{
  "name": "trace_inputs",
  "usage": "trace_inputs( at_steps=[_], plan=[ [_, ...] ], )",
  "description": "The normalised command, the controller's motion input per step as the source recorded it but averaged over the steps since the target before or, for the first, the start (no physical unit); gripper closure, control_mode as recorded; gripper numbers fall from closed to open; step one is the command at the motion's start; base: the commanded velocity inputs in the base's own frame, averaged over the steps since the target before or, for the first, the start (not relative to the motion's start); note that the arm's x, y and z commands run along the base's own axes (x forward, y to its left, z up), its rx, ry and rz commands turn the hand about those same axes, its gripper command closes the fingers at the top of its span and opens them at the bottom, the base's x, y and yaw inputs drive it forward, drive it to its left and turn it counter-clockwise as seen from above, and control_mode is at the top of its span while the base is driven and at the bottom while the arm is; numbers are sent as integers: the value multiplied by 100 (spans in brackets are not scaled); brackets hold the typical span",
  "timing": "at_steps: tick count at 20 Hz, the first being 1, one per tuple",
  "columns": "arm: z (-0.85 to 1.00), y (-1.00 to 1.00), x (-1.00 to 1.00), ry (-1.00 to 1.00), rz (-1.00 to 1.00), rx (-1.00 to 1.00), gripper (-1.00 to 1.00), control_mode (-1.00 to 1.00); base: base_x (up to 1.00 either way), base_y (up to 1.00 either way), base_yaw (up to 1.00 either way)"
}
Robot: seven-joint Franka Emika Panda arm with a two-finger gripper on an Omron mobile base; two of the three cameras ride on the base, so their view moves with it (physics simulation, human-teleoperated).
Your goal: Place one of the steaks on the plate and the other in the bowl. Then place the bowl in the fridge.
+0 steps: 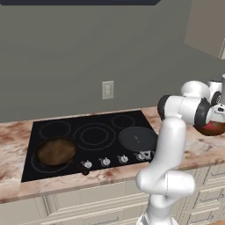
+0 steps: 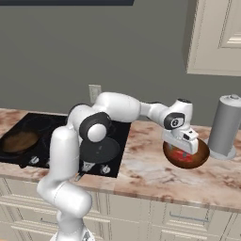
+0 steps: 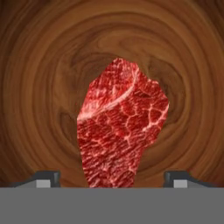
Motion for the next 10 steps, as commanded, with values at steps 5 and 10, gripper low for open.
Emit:
trace_inputs(
  at_steps=[5, 10],
  plan=[
    [20, 2, -20, -6, 0, 0, -100, -100, 0, 0, 0],
    [42, 26, -49, -13, 0, -3, -100, -100, 0, 0, 0]
  ],
)
